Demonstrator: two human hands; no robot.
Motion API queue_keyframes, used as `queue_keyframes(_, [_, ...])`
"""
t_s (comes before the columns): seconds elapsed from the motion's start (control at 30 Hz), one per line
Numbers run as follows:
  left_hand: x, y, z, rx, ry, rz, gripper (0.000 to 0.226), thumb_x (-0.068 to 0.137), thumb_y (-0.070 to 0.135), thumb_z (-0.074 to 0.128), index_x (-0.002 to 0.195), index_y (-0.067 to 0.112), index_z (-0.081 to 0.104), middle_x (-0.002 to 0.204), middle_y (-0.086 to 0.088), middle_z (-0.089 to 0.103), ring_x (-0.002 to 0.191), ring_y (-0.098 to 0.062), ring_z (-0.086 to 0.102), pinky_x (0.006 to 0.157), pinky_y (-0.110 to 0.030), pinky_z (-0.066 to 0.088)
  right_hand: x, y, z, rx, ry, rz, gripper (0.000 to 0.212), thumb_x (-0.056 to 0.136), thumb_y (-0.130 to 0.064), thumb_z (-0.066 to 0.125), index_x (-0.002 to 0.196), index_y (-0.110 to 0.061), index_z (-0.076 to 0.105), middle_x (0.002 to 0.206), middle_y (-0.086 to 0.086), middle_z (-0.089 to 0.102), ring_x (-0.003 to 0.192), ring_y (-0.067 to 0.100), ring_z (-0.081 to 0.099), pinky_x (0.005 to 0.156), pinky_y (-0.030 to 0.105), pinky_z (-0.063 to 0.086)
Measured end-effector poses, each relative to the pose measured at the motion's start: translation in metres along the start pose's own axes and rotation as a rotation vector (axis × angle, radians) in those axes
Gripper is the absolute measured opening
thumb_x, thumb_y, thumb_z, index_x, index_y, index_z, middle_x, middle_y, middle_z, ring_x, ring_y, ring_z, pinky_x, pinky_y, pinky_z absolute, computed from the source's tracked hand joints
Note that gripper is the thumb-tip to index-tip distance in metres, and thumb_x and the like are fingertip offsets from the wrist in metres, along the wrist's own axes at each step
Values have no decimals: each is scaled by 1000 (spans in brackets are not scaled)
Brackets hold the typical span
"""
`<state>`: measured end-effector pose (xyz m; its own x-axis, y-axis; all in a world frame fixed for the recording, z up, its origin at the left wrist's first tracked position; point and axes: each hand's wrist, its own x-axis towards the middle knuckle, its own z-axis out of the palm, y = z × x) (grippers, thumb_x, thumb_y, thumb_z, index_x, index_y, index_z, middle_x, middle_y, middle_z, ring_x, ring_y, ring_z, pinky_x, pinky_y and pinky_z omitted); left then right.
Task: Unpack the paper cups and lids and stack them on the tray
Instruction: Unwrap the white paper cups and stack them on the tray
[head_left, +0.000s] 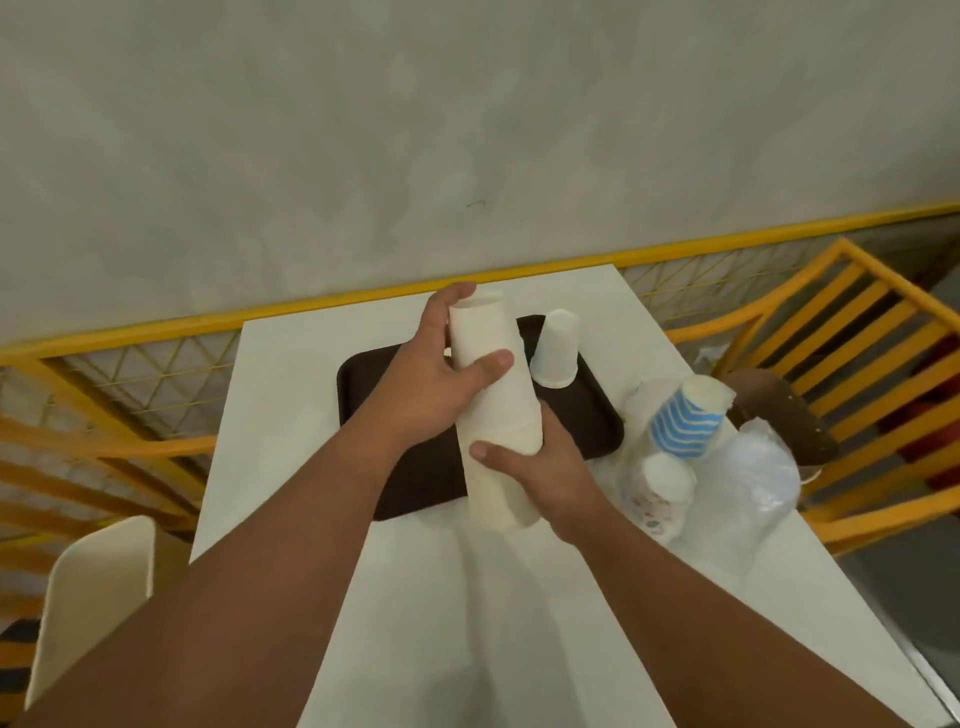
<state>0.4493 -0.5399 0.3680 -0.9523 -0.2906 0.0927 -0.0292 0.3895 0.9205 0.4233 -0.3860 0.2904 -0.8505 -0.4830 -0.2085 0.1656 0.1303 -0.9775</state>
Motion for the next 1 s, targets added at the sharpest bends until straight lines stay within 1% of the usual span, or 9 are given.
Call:
queue_keyframes(0.13, [40, 42, 7, -62, 58, 111, 61, 88, 33, 70, 134, 42, 32, 115, 16, 53, 98, -9, 61, 85, -35, 57, 30, -53, -34, -103, 41, -96, 80, 59, -50, 87, 129, -37, 50, 115, -16, 65, 106, 7, 62, 93, 38, 50])
queue_keyframes(0.27, [85, 91, 23, -110, 115, 195, 62, 83, 38, 73, 129, 42, 32, 113, 11, 55, 104, -14, 59, 88, -44, 56, 61, -111, -82, -131, 38, -190, 78, 52, -58, 86, 121, -37, 55, 111, -13, 69, 102, 9, 67, 91, 40, 53])
queue_keyframes(0.43, [136, 131, 66, -169, 208, 190, 57, 81, 38, 74, 123, 40, 37, 111, 7, 58, 105, -18, 61, 87, -51, 56, 93, -154, -156, -227, 32, -257, 65, 58, -49, 86, 115, -34, 57, 104, -12, 70, 95, 9, 67, 83, 36, 54])
queue_keyframes(0.6, [171, 129, 125, -159, 331, 100, 58, 79, 44, 75, 122, 36, 37, 107, 8, 58, 100, -18, 62, 85, -50, 56, 128, -147, -216, -322, 8, -262, 60, 65, -40, 86, 116, -34, 56, 104, -14, 67, 94, 7, 63, 72, 28, 49])
queue_keyframes(0.7, [183, 119, 151, -145, 408, 53, 60, 81, 43, 75, 124, 29, 37, 105, 5, 59, 96, -17, 62, 84, -43, 57, 144, -133, -238, -381, -6, -247, 59, 66, -41, 86, 116, -38, 53, 102, -17, 64, 91, 2, 59, 65, 23, 42])
queue_keyframes(0.8, [192, 108, 156, -154, 509, 27, 58, 84, 40, 73, 126, 26, 37, 101, 7, 59, 90, -11, 62, 75, -25, 54, 161, -108, -255, -474, -34, -216, 69, 63, -44, 86, 123, -39, 51, 106, -16, 61, 92, 6, 57, 65, 22, 41])
queue_keyframes(0.9, [201, 101, 147, -155, 637, 18, 53, 87, 31, 70, 128, 22, 38, 101, 9, 56, 85, -2, 59, 63, -8, 46, 175, -79, -272, -512, -46, -139, 78, 62, -46, 87, 130, -36, 49, 113, -10, 59, 101, 16, 56, 71, 29, 41])
queue_keyframes(0.93, [204, 96, 142, -162, 677, 29, 51, 86, 27, 70, 125, 22, 38, 102, 8, 57, 86, -3, 60, 65, -9, 48, 180, -71, -277, -512, -45, -113, 78, 64, -45, 87, 131, -34, 49, 113, -9, 57, 102, 17, 55, 72, 30, 40])
queue_keyframes(1.0, [208, 78, 135, -139, 712, 34, 48, 81, 22, 71, 117, 26, 38, 105, 3, 58, 89, -12, 62, 75, -22, 54, 188, -56, -283, -486, -33, -66, 76, 66, -43, 86, 131, -30, 48, 113, -9, 55, 101, 17, 53, 75, 31, 41])
